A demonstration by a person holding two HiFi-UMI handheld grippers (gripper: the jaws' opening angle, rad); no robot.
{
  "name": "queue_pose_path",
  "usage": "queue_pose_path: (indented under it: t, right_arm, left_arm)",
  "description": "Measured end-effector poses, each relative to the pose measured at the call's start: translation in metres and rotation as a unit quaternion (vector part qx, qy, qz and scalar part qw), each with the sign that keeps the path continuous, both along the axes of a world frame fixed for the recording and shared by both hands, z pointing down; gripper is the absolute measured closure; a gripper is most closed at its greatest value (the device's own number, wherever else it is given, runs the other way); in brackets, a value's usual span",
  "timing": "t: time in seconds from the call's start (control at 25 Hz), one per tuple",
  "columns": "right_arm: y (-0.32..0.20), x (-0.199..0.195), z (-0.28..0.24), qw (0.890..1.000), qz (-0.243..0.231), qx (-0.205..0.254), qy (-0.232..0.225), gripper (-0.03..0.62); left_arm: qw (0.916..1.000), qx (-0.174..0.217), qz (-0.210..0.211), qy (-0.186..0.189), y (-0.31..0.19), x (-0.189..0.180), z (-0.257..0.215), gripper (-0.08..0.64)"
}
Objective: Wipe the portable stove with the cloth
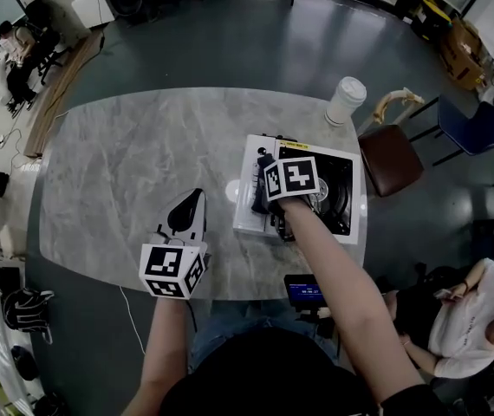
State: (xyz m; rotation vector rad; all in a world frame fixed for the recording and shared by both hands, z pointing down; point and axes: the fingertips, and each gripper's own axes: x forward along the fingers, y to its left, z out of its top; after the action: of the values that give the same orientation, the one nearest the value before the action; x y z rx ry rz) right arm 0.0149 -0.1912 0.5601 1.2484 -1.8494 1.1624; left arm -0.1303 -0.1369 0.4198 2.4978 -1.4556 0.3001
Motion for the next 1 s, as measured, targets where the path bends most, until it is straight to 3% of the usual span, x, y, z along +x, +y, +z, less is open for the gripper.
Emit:
queue_pose_path:
  t: [0.56,0.84,1.0]
  right_arm:
    - [-0.088,0.023,0.001,0.999,0.042,-0.033,0.003,0.515]
    - [-0.102,0.021,-0.003,0.999,0.037,0.012,0.016,0.515]
    - [-0.098,0.023,-0.027,0.998,0.032,0.051,-0.013,0.515]
  left_arm:
    - [0.9988,-0.031,-0.035,-0.013,-0.019,-0.016,0.021,0.549]
    - [0.9990,-0.027,-0.031,-0.017,-0.022,-0.017,0.018,0.549]
    - [0.9995,-0.016,-0.023,-0.016,-0.026,-0.013,0.012,0.549]
